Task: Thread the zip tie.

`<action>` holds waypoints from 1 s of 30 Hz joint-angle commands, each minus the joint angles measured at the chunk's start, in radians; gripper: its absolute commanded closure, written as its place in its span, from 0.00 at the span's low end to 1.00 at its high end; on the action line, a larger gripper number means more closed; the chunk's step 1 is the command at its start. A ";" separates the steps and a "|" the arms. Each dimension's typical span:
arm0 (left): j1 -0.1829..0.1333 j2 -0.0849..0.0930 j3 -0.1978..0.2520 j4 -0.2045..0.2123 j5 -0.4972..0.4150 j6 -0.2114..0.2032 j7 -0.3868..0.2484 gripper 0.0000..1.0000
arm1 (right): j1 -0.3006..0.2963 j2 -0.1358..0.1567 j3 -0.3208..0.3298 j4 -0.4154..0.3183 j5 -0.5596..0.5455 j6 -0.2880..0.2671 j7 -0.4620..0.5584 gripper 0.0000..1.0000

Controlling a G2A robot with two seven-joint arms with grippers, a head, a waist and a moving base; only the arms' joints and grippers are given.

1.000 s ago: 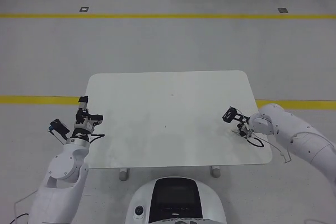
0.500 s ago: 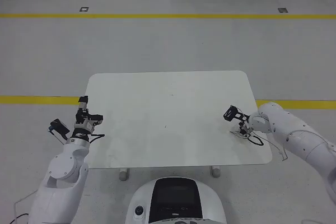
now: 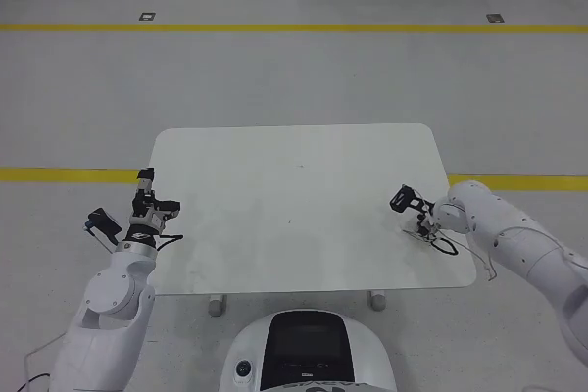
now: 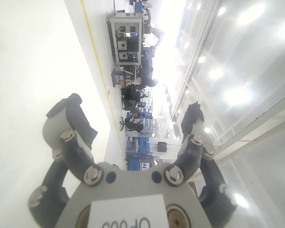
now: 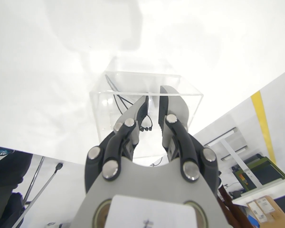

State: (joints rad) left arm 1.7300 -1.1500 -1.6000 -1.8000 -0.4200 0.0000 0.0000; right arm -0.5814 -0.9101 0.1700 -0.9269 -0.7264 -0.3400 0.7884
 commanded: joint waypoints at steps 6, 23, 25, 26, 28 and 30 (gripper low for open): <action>0.000 0.000 0.000 0.000 0.000 0.000 0.000 0.00 | -0.002 -0.006 0.000 0.011 0.016 0.000 -0.008 0.79; 0.000 0.000 0.000 0.000 0.000 0.000 0.000 0.00 | 0.005 0.027 0.000 -0.056 0.074 0.000 0.044 0.76; 0.000 0.000 0.000 0.000 0.000 0.000 0.000 0.00 | 0.004 0.030 0.000 -0.062 0.078 0.000 0.049 0.77; 0.000 0.000 0.000 0.000 0.000 0.000 0.000 0.00 | 0.005 0.033 0.000 -0.064 0.088 0.000 0.042 0.77; 0.000 0.000 0.000 0.000 0.000 0.000 0.000 0.00 | 0.007 0.038 0.000 -0.061 0.099 0.000 0.040 0.77; 0.000 0.000 0.000 0.000 0.000 0.000 0.000 0.00 | 0.010 0.043 0.000 -0.065 0.109 0.000 0.035 0.77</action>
State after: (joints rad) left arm 1.7300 -1.1500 -1.6000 -1.8000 -0.4200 0.0000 0.0000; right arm -0.5720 -0.8691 0.1700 -0.9899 -0.6196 -0.3400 0.8239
